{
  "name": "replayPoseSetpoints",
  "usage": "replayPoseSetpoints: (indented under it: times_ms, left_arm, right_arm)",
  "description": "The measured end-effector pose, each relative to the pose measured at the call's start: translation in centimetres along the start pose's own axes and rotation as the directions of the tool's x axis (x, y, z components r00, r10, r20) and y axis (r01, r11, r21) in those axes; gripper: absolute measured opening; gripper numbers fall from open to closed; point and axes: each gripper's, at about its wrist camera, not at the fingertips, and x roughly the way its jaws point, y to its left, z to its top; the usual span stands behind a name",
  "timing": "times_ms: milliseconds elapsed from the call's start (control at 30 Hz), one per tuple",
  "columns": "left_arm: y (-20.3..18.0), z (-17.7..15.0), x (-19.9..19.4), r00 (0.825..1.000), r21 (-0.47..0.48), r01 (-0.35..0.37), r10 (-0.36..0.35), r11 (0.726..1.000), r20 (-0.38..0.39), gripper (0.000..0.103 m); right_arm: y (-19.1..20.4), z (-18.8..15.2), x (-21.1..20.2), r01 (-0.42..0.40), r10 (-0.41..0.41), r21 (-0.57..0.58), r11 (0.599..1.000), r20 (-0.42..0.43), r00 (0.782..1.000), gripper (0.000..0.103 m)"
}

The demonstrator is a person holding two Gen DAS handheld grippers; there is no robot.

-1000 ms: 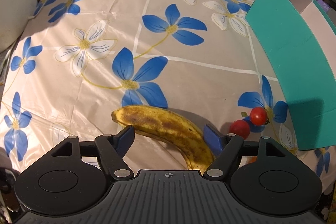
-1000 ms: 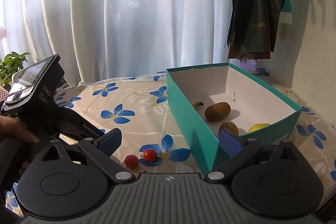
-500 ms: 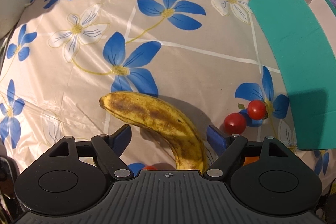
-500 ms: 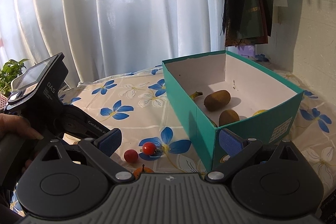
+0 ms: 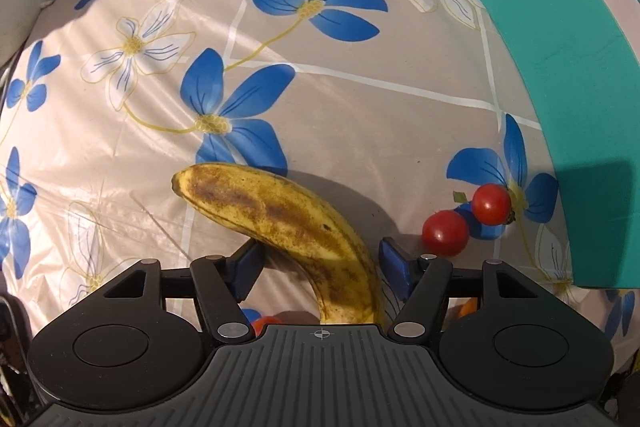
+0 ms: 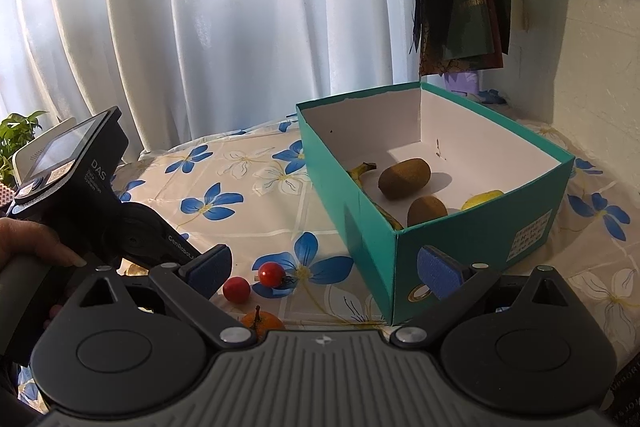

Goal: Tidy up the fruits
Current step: 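Close the left gripper on the spotted banana while the right gripper moves to the tangerine, then grasp the tangerine with the right gripper while the left gripper lifts the banana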

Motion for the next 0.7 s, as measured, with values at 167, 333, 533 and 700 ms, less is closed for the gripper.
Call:
replayPoseSetpoints:
  times_ms: [167, 333, 533, 700]
  left_arm:
    - [0.3, -0.5, -0.7, 0.999, 0.034, 0.025, -0.026, 0.999, 0.032, 0.044]
    - [1.3, -1.1, -1.4, 0.997, 0.038, 0.065, -0.066, 0.997, 0.047, 0.040]
    - [1.6, -2.1, -3.9, 0.989, 0.091, 0.065, -0.076, 0.994, 0.126, 0.038]
    - [1.7, -2.7, -4.9, 0.984, 0.127, 0.086, -0.104, 0.988, 0.146, 0.038]
  right_arm:
    - [0.0, -0.1, 0.0, 0.005, -0.005, 0.003, 1.000, -0.003, 1.000, 0.099]
    - [0.1, -0.2, -0.1, 0.006, -0.006, -0.007, 1.000, -0.013, 1.000, 0.099]
    - [1.1, -0.3, 0.4, -0.018, 0.017, -0.041, 0.999, -0.047, 0.999, 0.099]
    - [2.1, -0.9, 1.8, -0.058, 0.051, -0.062, 0.996, -0.113, 0.992, 0.085]
